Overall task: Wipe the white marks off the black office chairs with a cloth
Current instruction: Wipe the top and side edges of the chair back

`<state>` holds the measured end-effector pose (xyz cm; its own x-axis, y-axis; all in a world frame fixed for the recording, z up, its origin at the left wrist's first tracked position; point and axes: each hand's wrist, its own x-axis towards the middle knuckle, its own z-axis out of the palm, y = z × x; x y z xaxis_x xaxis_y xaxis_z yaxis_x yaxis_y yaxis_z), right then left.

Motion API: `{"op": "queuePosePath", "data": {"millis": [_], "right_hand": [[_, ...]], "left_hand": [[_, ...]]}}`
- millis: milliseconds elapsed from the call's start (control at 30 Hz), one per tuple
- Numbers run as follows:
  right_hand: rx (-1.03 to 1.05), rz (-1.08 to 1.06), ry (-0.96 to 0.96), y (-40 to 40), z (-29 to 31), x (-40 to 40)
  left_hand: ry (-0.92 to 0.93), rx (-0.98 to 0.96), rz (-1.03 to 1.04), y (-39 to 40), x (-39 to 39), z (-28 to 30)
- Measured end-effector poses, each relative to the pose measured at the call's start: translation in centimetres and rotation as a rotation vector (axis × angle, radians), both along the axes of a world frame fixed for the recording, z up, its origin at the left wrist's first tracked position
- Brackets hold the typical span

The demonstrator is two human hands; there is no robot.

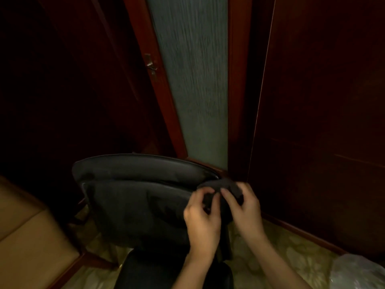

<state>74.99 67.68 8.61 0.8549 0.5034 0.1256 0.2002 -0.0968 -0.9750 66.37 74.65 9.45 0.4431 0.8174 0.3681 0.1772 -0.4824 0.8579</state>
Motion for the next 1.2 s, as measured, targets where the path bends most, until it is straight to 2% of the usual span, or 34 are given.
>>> {"op": "queuePosePath", "data": {"millis": [100,167,267,567,667,733,867,933,1000,1067,1200], "right_hand": [[0.047,-0.077,-0.276,4.6,4.8,1.0],[-0.008,-0.031,-0.357,7.5,6.8,2.1],[-0.165,0.039,-0.313,9.0,5.5,3.0],[0.035,-0.207,-0.249,0.9,0.7,0.5],[0.077,-0.282,-0.218,-0.7,-0.8,-0.8],[0.051,-0.258,-0.18,-2.0,-2.4,-1.2],[-0.147,-0.039,-0.148,-3.9,-6.4,-2.6],[-0.229,0.065,-0.099,-4.9,-8.0,-3.0],[-0.287,0.132,-0.106,-5.8,-8.2,-2.6],[-0.302,0.141,-0.178,-6.0,-7.1,-2.2],[-0.168,-0.022,-0.342,-5.0,-2.8,-3.5]], "left_hand": [[-0.162,0.002,0.089,2.4,1.3,3.8],[-0.179,-0.088,0.144,4.8,2.2,5.3],[-0.123,-0.277,0.133,6.0,2.3,4.8],[-0.127,-0.079,-0.044,-0.7,2.4,-0.2],[-0.068,-0.009,-0.083,-2.7,2.0,-0.6],[0.008,0.029,-0.096,-3.6,1.4,-1.2],[0.197,0.026,-0.082,-4.3,-1.2,-4.5],[0.334,-0.039,-0.074,-4.8,-2.6,-6.0],[0.373,-0.103,-0.068,-5.6,-3.6,-6.9],[0.31,-0.142,-0.057,-6.1,-3.7,-6.8],[0.044,-0.144,0.021,-7.0,-3.3,-3.9]]}}
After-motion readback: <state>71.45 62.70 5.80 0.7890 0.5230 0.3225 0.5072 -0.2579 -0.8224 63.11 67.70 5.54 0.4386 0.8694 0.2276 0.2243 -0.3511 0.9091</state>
